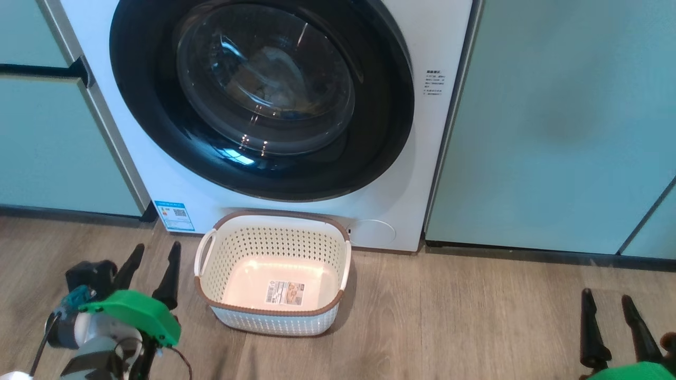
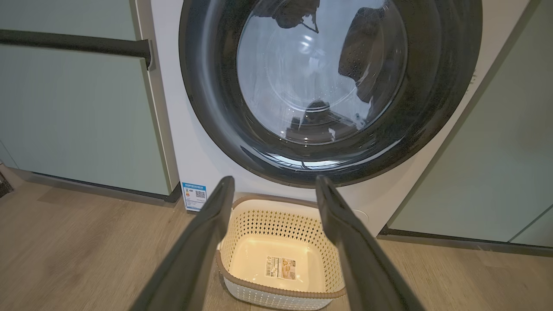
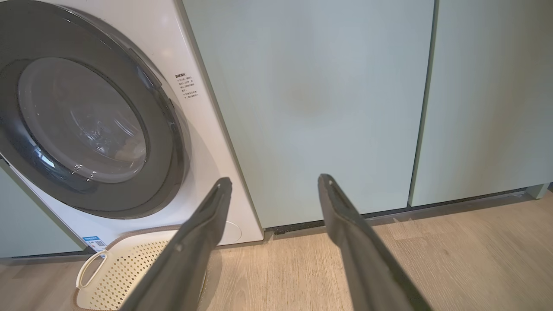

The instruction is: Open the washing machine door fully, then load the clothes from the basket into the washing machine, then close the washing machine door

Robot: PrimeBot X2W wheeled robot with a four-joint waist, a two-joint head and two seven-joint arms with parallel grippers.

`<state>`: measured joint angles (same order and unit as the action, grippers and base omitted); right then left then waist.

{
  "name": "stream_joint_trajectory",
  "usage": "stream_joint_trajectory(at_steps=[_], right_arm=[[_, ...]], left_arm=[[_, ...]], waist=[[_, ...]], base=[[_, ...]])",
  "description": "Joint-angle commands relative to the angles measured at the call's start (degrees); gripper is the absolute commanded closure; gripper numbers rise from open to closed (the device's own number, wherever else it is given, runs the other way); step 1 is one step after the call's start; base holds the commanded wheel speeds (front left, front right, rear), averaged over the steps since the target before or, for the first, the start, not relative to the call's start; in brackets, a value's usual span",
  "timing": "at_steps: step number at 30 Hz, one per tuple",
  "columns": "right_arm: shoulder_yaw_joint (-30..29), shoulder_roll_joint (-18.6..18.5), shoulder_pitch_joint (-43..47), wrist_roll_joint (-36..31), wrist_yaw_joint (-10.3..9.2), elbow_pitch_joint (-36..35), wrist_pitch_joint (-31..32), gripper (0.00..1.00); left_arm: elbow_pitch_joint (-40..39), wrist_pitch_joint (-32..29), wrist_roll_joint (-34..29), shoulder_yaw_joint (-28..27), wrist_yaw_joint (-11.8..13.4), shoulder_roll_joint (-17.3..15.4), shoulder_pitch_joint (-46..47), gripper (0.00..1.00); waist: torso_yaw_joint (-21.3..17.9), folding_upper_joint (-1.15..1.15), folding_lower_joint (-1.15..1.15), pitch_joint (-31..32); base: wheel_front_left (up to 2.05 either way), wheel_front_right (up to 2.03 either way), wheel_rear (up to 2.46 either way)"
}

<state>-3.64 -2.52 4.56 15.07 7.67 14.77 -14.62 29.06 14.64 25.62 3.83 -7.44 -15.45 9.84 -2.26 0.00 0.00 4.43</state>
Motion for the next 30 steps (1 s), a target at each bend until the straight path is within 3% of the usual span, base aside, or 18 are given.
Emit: stream_joint_trajectory(at_steps=[1, 28, 29, 30], right_arm=[[1.34, -0.6, -2.54, -0.04, -0.19, -1.65, -0.38, 0.0], [1.85, -0.55, -2.42, 0.03, -0.19, -1.61, -0.38, 0.0], [0.41, 0.0, -0.03, 0.02, 0.0, 0.06, 0.0, 1.0], [0.43, 0.03, 0.03, 0.02, 0.01, 0.75, 0.02, 1.0]], left_arm=[[-1.26, 0.36, -0.55, -2.52, -0.04, -1.52, 3.5, 0.0], [-2.69, 0.36, -0.17, -3.83, -0.04, 0.16, 2.24, 0.0], [-0.82, 0.0, 0.01, -1.66, 0.0, 1.61, -0.09, 1.0], [-0.27, -0.02, 0.02, -1.58, 0.01, 2.0, -0.29, 1.0]], waist=[[0.03, 0.0, 0.0, -0.04], [0.68, 0.0, 0.0, -0.07], [0.69, 0.0, 0.0, -0.07], [0.69, 0.0, 0.0, -0.07]], base=[[0.0, 0.0, 0.0], [0.0, 0.0, 0.0], [0.0, 0.0, 0.0], [0.0, 0.0, 0.0]])
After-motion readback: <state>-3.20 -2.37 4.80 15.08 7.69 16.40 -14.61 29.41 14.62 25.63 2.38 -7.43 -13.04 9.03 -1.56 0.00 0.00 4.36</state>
